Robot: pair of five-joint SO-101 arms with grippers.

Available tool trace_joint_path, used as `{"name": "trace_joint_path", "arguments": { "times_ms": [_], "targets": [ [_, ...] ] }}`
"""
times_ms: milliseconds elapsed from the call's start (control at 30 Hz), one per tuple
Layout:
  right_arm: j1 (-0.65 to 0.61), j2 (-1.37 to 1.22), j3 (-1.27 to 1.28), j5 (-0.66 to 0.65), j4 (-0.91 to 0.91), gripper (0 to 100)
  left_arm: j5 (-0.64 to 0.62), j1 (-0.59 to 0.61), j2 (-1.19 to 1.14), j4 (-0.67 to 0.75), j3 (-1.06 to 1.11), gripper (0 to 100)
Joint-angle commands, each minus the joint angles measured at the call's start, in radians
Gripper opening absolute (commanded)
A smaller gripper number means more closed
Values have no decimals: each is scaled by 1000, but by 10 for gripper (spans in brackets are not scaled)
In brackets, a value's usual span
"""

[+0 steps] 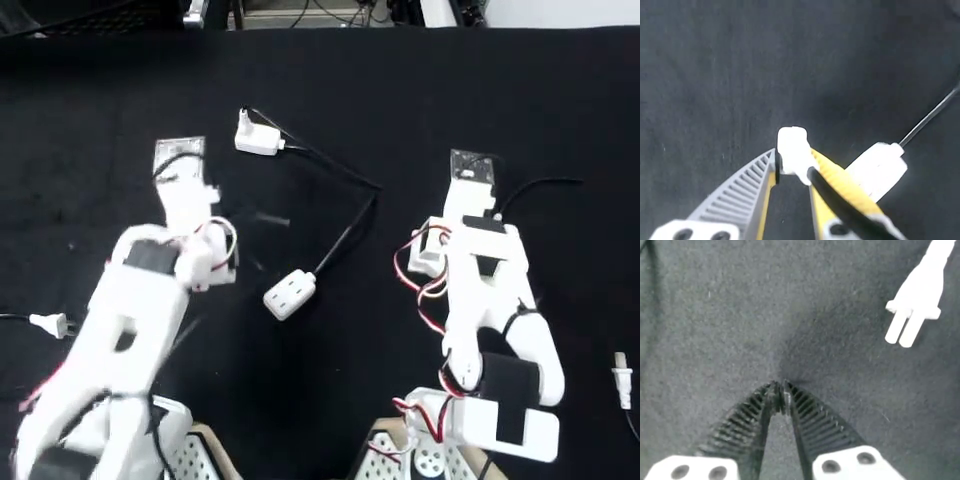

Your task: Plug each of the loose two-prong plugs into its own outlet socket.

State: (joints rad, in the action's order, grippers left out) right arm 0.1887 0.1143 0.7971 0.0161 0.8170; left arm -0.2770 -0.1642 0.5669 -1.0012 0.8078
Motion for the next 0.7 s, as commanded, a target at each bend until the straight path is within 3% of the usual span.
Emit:
{"name": "trace_joint_path", "arguments": {
  "times_ms": [0, 267, 433, 667],
  "targets": [
    [6, 2, -4, 9, -11, 12, 28, 12, -218, -115, -219, 28],
    [-11, 2, 4, 8, -35, 12, 215, 42, -321, -338, -455, 28],
    [-23, 2, 4, 2, -35, 12, 226, 45, -302, -368, -461, 28],
    [-23, 2, 4, 2, -37, 12, -57, 44, -293, -129, -282, 28]
  ]
}}
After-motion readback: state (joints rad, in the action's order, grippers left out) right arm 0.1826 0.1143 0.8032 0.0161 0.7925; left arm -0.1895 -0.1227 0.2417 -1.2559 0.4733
